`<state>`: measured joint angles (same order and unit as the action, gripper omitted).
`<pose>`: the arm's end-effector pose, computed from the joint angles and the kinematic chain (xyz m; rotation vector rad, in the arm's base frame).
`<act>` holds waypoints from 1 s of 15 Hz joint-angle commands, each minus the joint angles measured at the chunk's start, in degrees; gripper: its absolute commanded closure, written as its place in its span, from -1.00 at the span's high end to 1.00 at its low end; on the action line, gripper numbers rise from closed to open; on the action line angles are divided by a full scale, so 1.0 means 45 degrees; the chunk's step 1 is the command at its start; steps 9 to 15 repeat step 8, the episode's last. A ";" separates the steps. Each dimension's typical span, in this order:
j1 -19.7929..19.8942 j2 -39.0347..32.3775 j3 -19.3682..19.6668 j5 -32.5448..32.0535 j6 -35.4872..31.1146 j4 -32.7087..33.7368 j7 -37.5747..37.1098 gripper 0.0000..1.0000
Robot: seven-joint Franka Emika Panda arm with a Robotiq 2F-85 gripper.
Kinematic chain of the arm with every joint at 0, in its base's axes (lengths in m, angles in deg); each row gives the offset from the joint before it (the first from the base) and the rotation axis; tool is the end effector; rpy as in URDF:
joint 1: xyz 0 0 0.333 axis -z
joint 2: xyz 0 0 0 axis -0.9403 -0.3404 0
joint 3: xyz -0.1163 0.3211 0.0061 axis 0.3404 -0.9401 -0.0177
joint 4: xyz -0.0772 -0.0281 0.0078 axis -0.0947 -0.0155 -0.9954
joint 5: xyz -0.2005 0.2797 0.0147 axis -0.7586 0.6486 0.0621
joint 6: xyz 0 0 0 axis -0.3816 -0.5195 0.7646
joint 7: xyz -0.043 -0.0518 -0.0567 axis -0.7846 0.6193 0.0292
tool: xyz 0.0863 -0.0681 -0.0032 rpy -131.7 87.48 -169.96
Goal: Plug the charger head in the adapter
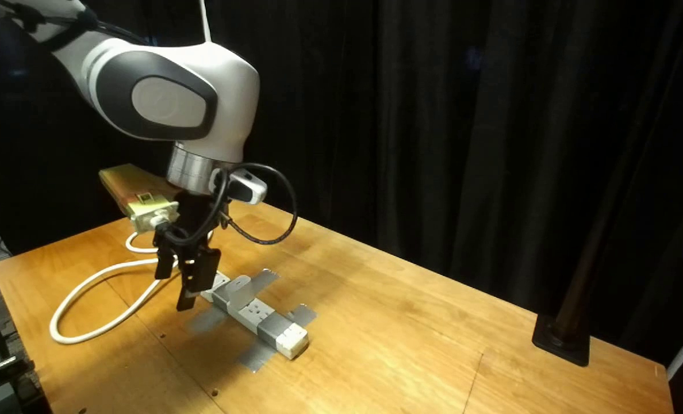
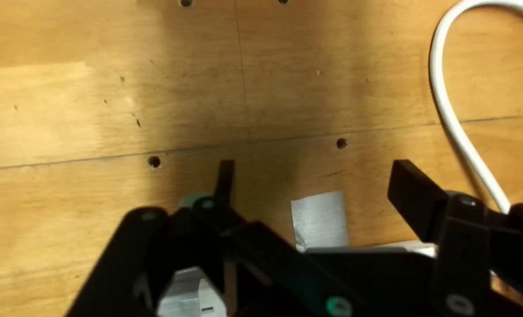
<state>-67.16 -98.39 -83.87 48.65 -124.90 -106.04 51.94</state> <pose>0.4335 -0.0242 0.2938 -2.9993 0.0752 0.6065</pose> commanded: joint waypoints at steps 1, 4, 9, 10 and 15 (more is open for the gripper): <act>-0.0146 0.2391 0.0059 -0.0547 0.1258 -0.1096 -0.0121 1.00; -0.0089 0.3421 0.0108 -0.0534 0.2376 -0.1303 0.0070 1.00; -0.0096 0.3249 0.0261 -0.0120 0.2540 -0.1117 0.0616 1.00; -0.0096 0.3249 0.0261 -0.0120 0.2540 -0.1117 0.0616 1.00; -0.0096 0.3249 0.0261 -0.0120 0.2540 -0.1117 0.0616 1.00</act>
